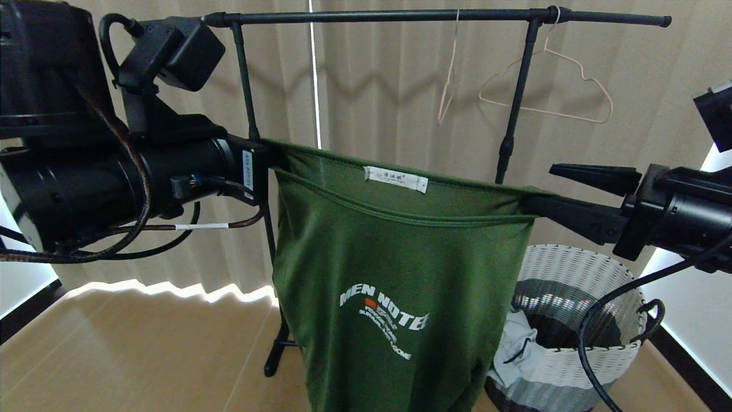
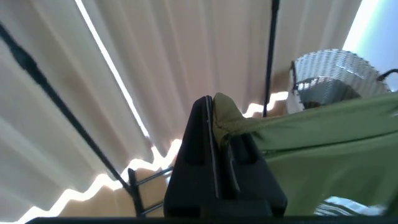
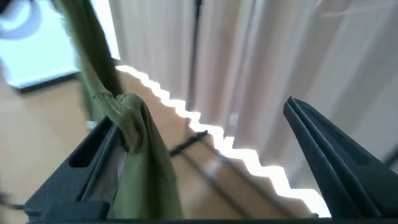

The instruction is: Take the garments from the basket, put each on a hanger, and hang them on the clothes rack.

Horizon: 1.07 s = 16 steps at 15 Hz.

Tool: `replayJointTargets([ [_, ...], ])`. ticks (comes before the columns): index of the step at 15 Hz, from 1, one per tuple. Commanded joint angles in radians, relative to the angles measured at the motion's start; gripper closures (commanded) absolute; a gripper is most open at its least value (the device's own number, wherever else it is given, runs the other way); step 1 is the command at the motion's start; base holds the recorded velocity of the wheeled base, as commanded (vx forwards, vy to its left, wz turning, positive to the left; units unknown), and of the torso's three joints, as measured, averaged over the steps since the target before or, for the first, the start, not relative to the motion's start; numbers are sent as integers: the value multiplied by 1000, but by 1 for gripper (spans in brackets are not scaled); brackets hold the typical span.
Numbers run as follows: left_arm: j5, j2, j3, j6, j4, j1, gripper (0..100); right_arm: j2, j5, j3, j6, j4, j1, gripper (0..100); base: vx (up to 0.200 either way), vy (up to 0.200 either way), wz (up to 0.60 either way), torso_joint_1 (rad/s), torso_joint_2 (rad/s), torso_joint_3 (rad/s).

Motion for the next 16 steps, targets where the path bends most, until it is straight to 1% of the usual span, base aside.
replayJointTargets([
  [1, 2, 3, 56, 3, -11, 36, 100, -48, 3, 19, 40, 6, 48, 0, 0, 0, 0, 0, 0, 0],
  [3, 3, 3, 70, 3, -12, 45, 100, -80, 12, 41, 61, 14, 80, 0, 0, 0, 0, 0, 0, 0],
  [4, 17, 3, 73, 4, -12, 60, 100, -108, 41, 72, 63, 14, 99, 0, 0, 0, 0, 0, 0, 0],
  [6, 31, 1, 71, 3, -18, 63, 100, -137, 76, 115, 61, 14, 108, 0, 0, 0, 0, 0, 0, 0],
  [8, 34, -6, 85, 1, -21, 73, 100, -134, 69, 153, 48, 13, 99, 0, 0, 0, 0, 0, 0, 0],
  [9, 34, -6, 85, 1, -21, 73, 100, -134, 69, 153, 48, 13, 99, 0, 0, 0, 0, 0, 0, 0],
  [10, 35, -63, 128, 1, -17, 115, 100, -146, 55, 181, -20, 31, -10, 0, 0, 0, 0, 0, 0, 0],
  [11, 35, -98, 163, 1, -15, 132, 100, -155, 53, 181, -68, 66, -67, 0, 0, 0, 0, 0, 0, 0],
  [13, 32, -190, 240, 1, -12, 162, 100, -175, 41, 171, -112, 151, -144, 0, 0, 0, 0, 0, 0, 0],
  [14, 32, -263, 286, 1, -8, 180, 100, -181, 1, 173, -132, 178, -204, 0, 0, 0, 0, 0, 0, 0],
  [16, 31, -338, 343, 0, 2, 224, 100, -180, -91, 187, -164, 181, -243, 0, 0, 0, 0, 0, 0, 0],
])
